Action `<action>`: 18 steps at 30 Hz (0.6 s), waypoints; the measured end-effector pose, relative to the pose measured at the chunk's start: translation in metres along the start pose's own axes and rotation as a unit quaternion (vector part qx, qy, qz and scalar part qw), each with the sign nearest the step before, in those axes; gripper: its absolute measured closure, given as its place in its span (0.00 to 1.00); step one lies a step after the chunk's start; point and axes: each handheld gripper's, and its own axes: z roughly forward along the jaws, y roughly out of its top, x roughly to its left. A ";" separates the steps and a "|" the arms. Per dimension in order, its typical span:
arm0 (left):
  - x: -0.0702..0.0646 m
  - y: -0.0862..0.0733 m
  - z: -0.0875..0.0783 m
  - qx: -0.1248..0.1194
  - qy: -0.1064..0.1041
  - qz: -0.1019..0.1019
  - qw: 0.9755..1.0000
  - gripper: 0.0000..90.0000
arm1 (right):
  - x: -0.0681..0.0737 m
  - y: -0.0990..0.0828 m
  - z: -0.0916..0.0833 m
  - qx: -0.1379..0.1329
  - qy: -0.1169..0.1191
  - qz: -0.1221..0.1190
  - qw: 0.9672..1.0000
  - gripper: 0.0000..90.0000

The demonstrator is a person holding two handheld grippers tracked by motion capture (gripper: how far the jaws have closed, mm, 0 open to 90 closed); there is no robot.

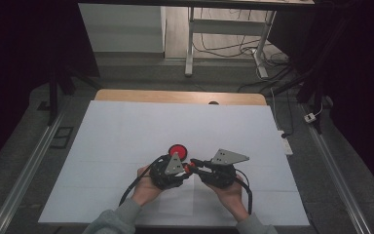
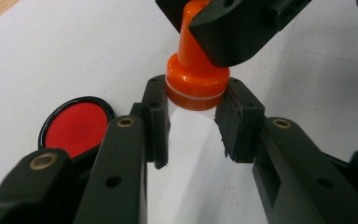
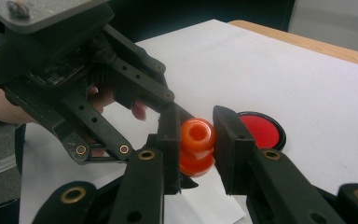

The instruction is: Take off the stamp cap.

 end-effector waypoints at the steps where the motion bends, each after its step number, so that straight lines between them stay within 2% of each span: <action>1: 0.000 0.000 0.000 0.000 0.000 0.000 1.000 0.73 | 0.000 0.000 0.000 -0.001 -0.001 -0.002 1.000 0.80; 4: 0.000 0.000 0.000 0.000 -0.002 0.000 1.000 0.73 | 0.002 0.000 0.000 -0.004 -0.004 -0.011 1.000 0.80; 8: -0.001 -0.001 0.000 0.003 0.000 0.006 1.000 0.73 | 0.002 0.000 0.000 -0.003 -0.001 -0.010 1.000 0.80; 12: -0.001 -0.001 0.000 0.006 0.005 0.015 1.000 0.73 | 0.001 0.000 0.000 -0.001 0.001 -0.005 1.000 0.80; 18: -0.002 -0.001 0.001 0.007 0.007 0.013 1.000 0.73 | 0.000 0.000 0.000 -0.004 0.001 0.002 1.000 0.81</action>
